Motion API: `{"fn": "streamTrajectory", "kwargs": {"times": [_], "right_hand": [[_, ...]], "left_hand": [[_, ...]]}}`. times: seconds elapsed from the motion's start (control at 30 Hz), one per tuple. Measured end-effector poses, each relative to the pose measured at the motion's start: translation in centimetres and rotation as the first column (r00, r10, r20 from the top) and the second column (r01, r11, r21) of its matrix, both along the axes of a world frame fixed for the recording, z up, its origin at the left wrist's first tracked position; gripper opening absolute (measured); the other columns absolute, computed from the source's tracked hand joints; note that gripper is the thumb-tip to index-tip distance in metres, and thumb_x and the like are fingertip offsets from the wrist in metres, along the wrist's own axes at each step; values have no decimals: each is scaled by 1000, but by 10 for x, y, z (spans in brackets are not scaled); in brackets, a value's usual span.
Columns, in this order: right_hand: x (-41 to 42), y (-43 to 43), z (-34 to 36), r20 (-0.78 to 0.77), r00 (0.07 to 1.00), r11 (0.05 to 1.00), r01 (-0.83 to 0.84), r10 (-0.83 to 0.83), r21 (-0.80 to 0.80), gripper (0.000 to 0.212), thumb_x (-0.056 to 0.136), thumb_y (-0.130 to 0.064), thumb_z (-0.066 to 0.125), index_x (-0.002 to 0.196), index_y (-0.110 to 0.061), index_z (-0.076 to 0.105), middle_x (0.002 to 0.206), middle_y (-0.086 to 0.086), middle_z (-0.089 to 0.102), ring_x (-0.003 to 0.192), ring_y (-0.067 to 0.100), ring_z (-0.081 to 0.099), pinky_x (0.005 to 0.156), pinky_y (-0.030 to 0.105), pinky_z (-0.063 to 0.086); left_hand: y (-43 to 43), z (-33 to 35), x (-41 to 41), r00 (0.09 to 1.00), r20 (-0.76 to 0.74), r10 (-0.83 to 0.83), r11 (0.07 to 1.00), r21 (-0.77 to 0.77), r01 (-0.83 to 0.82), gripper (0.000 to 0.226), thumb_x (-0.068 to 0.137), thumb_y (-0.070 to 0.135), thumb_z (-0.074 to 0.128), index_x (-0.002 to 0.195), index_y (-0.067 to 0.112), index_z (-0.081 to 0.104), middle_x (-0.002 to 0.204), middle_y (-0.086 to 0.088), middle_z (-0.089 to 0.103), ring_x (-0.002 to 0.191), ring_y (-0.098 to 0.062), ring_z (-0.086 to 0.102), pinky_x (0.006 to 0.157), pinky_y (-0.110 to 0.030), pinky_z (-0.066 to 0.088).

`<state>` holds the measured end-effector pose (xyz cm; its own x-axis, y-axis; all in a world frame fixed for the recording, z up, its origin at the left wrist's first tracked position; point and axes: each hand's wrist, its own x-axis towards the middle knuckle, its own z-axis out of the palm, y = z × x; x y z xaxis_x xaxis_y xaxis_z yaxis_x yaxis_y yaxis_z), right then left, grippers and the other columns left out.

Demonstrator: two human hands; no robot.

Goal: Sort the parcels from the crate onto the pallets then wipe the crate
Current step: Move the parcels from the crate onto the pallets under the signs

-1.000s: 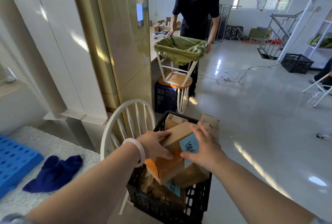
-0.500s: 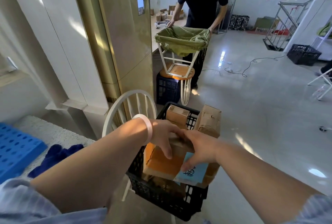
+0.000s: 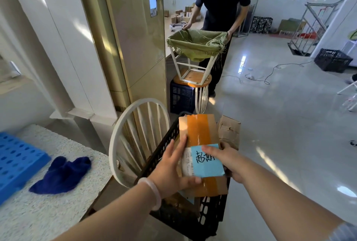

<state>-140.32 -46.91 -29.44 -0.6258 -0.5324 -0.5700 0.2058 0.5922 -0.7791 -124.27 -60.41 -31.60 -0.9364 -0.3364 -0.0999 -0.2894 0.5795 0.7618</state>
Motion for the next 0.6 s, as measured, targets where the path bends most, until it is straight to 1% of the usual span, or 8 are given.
{"fn": "streamTrajectory", "kwargs": {"times": [0.1, 0.17, 0.23, 0.27, 0.33, 0.4, 0.5, 0.6], "right_hand": [[8, -14, -2, 50, 998, 999, -21, 23, -42, 98, 52, -61, 80, 133, -25, 39, 98, 2, 74, 94, 23, 69, 92, 48, 53], [17, -26, -4, 38, 998, 996, -50, 53, -70, 86, 65, -57, 79, 133, -30, 35, 103, -1, 70, 95, 20, 67, 96, 48, 52], [25, -38, -8, -34, 991, 987, -135, 133, -88, 102, 70, -54, 81, 148, -39, 17, 117, -3, 64, 103, 20, 64, 99, 48, 49], [30, -44, -9, -87, 977, 975, -204, 197, -84, 108, 73, -51, 81, 150, -46, 6, 126, -4, 59, 110, 20, 61, 101, 49, 48], [43, -56, -8, -180, 929, 936, -342, 324, -78, 111, 79, -43, 78, 149, -52, -9, 139, -6, 44, 123, 19, 50, 105, 48, 44], [57, -67, -2, -240, 885, 898, -430, 400, -88, 109, 85, -39, 74, 147, -54, -15, 143, -9, 33, 125, 15, 42, 105, 46, 42], [75, -87, 5, -347, 834, 862, -493, 429, -118, 105, 88, -40, 70, 146, -55, -17, 151, -14, 22, 123, 6, 31, 109, 44, 38], [91, -114, 12, -404, 782, 826, -554, 475, -99, 97, 89, -44, 66, 148, -56, -11, 146, -17, 22, 125, 9, 33, 107, 42, 39]], "left_hand": [[-2, -4, 6, 998, -22, 63, 986, 155, -59, 128, 56, 71, 77, 139, 65, -20, 152, 19, 14, 143, -16, 24, 114, -49, 35], [-11, -2, 11, 994, -4, 107, 970, 221, -104, 131, 55, 65, 79, 141, 61, -20, 149, 21, 16, 142, -13, 24, 114, -47, 36], [-24, 1, 19, 986, 27, 164, 941, 296, -164, 132, 58, 58, 83, 142, 61, -19, 148, 21, 18, 140, -12, 27, 111, -42, 40], [-30, 2, 25, 981, 36, 188, 923, 336, -189, 132, 62, 51, 85, 143, 60, -19, 149, 18, 22, 136, -10, 32, 107, -35, 45], [-40, 4, 35, 973, 33, 226, 901, 372, -222, 127, 74, 36, 84, 145, 53, -20, 139, 24, 32, 120, 1, 42, 87, -12, 50], [-48, 7, 48, 962, 29, 271, 882, 393, -261, 121, 80, 25, 79, 146, 48, -20, 122, 34, 31, 103, 8, 44, 72, -4, 47], [-64, 8, 67, 933, 4, 361, 821, 474, -319, 112, 82, 26, 77, 144, 55, -10, 118, 30, 39, 102, 2, 51, 69, -12, 52], [-81, 11, 90, 895, -8, 446, 769, 516, -378, 92, 85, 43, 69, 140, 63, -3, 128, 26, 41, 115, -7, 50, 88, -24, 54]]}}
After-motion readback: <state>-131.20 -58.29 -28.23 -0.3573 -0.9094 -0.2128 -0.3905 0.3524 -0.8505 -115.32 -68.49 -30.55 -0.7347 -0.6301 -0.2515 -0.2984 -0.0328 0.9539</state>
